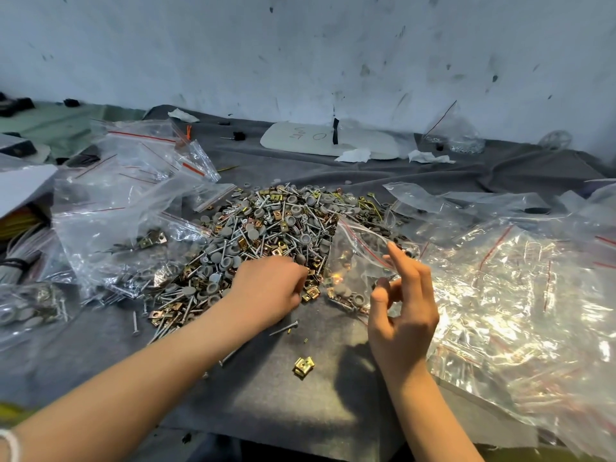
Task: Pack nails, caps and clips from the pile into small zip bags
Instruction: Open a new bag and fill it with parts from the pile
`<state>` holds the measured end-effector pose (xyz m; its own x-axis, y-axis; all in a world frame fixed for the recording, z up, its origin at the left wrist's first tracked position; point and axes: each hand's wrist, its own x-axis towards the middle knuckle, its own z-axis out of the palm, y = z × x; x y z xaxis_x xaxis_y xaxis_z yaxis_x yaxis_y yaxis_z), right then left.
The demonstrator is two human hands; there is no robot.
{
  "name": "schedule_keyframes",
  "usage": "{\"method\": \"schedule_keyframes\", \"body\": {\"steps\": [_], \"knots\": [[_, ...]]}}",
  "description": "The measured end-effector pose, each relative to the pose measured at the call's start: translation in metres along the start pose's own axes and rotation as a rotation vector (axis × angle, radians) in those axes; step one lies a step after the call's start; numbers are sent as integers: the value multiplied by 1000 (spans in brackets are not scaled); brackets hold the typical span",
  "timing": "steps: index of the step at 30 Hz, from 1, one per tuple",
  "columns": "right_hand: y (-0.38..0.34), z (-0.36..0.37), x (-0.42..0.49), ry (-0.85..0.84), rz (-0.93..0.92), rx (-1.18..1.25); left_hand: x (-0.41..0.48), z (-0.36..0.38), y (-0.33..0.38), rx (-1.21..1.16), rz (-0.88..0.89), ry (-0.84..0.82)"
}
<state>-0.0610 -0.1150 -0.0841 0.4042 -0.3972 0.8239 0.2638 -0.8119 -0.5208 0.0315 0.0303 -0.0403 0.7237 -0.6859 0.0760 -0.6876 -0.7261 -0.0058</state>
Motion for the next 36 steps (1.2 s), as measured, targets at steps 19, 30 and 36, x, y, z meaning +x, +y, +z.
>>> {"method": "schedule_keyframes", "body": {"steps": [19,30,36], "knots": [[0,-2,-1,-6,-22,-7,10,-64,17,-589,90,487],[0,0,-1,9,-4,-4,-11,0,-30,-105,9,-152],[-1,-1,0,14,3,-3,-10,8,-23,-22,28,-74]]}}
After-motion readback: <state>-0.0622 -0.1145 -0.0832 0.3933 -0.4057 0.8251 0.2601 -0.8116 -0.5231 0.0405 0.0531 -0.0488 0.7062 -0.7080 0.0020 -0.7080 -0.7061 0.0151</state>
